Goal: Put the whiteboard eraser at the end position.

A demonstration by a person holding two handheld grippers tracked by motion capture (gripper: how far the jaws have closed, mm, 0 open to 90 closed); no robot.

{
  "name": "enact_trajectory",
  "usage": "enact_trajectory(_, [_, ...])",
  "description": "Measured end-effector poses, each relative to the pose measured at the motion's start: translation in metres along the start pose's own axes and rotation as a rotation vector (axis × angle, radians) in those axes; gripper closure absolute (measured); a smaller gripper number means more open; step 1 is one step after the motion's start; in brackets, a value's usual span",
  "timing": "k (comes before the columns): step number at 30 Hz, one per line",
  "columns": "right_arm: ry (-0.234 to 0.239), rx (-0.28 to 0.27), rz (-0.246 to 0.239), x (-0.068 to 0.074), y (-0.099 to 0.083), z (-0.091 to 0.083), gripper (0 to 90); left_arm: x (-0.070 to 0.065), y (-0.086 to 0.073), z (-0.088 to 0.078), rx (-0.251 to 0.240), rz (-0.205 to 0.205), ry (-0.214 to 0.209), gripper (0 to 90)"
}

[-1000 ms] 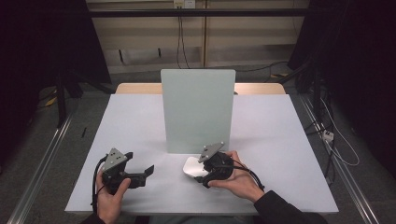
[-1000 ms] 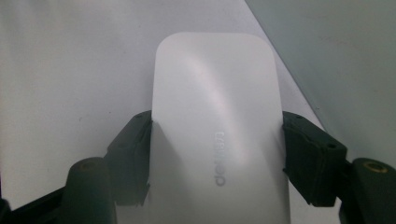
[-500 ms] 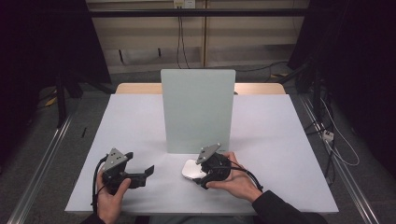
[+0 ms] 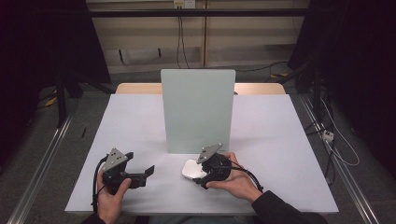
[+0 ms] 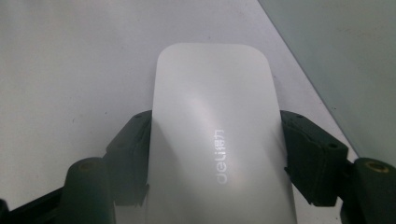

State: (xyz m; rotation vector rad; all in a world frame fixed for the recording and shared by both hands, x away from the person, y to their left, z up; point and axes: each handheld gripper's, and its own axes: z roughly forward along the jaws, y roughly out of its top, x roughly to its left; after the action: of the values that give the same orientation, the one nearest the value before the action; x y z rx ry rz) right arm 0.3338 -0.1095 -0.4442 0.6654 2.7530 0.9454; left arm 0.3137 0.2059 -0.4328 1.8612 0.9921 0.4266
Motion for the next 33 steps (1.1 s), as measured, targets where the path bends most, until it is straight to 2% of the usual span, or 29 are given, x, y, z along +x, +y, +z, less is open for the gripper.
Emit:
enact_trajectory(11, [0.005, -0.015, 0.01, -0.001, -0.002, 0.0, 29.5, 0.0, 0.0, 0.0, 0.002, 0.002, 0.002, 4.7])
enact_trajectory(18, [0.003, -0.021, 0.037, -0.003, -0.002, 0.001, 20.3, 0.0, 0.0, 0.0, 0.002, 0.0, 0.004, 4.7])
enact_trajectory(20, [0.008, -0.042, 0.042, -0.004, -0.002, -0.001, 15.1, 0.0, 0.0, 0.0, -0.001, -0.001, 0.002, 4.7])
enact_trajectory(23, [-0.009, -0.058, 0.052, -0.005, -0.002, -0.003, 8.5, 0.0, 0.0, 0.0, 0.001, -0.002, 0.005, 4.7])
enact_trajectory(25, [-0.012, -0.086, 0.073, -0.006, -0.003, -0.005, 9.8, 0.0, 0.0, -0.001, 0.002, 0.0, 0.003, 4.7])
enact_trajectory(29, [-0.019, -0.131, 0.097, -0.006, -0.004, -0.01, 6.6, 0.0, 0.001, -0.001, 0.002, -0.003, 0.006, 4.7])
enact_trajectory(33, [-0.032, -0.152, 0.118, -0.008, -0.006, -0.013, 6.9, 0.0, 0.0, 0.001, 0.006, -0.003, 0.006, 4.8])
